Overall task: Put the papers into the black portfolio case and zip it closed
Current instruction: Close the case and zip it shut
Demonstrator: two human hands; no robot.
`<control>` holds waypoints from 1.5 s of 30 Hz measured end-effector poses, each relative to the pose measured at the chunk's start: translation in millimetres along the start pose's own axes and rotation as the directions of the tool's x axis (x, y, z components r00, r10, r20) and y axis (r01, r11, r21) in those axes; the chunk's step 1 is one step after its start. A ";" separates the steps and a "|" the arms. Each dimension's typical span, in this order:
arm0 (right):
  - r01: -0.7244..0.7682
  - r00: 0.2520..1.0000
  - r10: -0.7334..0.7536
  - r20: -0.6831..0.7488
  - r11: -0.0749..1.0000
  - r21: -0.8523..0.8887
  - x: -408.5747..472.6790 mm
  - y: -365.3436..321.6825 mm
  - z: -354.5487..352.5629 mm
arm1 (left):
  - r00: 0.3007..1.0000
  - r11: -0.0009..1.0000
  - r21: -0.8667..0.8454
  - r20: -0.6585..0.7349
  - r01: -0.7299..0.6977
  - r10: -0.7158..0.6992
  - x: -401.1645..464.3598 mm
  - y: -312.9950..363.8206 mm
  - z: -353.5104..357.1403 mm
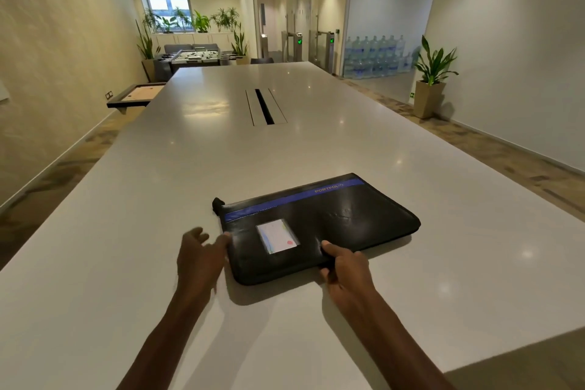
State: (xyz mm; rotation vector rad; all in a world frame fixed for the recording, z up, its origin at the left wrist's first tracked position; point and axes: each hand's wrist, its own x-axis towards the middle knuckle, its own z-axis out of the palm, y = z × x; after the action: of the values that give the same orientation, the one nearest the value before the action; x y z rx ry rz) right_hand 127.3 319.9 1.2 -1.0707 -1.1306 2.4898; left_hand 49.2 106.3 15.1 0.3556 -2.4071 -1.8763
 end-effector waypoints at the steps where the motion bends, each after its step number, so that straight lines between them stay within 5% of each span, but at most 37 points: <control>1: 0.021 1.000 -0.021 0.000 1.000 -0.009 0.7 -3.6 -1.2 | 0.996 0.996 0.043 -0.034 -0.080 0.082 3.3 5.1 -1.5; 5: 0.081 0.996 -0.079 0.036 0.995 -0.065 -1.6 -17.3 -10.9 | 0.932 0.925 0.122 -0.010 -0.359 0.363 18.1 30.9 -0.9; 9: 0.175 0.971 -0.150 0.185 0.976 -0.128 -8.9 -40.7 -22.4 | 0.904 0.880 0.209 0.124 -0.427 0.409 38.5 63.2 10.4; 14: 0.295 0.928 -0.226 0.297 0.931 -0.214 -11.2 -85.3 -31.8 | 0.940 0.907 0.363 0.331 -0.212 0.088 56.7 94.3 19.8; 17: 0.289 0.929 -0.206 0.309 0.923 -0.253 -5.0 -103.5 -36.9 | 0.868 0.981 0.191 0.490 -0.018 -0.079 52.8 94.4 18.0; 20: 0.303 0.933 -0.199 0.299 0.882 -0.362 11.5 -109.9 -41.2 | 0.833 0.997 0.033 0.549 0.069 -0.076 46.2 85.8 21.5; 25: 0.338 0.936 -0.206 0.286 0.750 -0.569 51.8 -108.6 -42.0 | 0.923 0.997 0.003 0.377 0.079 -0.074 41.2 61.6 44.2; 35: 0.529 0.816 -0.420 0.397 0.267 -0.806 114.7 -101.4 -23.9 | 0.997 0.982 0.186 0.075 0.020 -0.035 45.9 12.1 64.2; 45: 0.487 0.817 -0.392 0.423 0.076 -0.870 137.3 -84.9 -7.8 | 0.983 0.854 0.497 -0.012 -0.152 0.182 52.9 14.0 55.2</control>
State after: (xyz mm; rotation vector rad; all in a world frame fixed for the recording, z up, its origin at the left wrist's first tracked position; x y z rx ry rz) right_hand 25.5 444.4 -14.3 -0.5354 -2.6956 1.0921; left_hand -14.8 149.9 10.1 0.2100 -2.7482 -1.1399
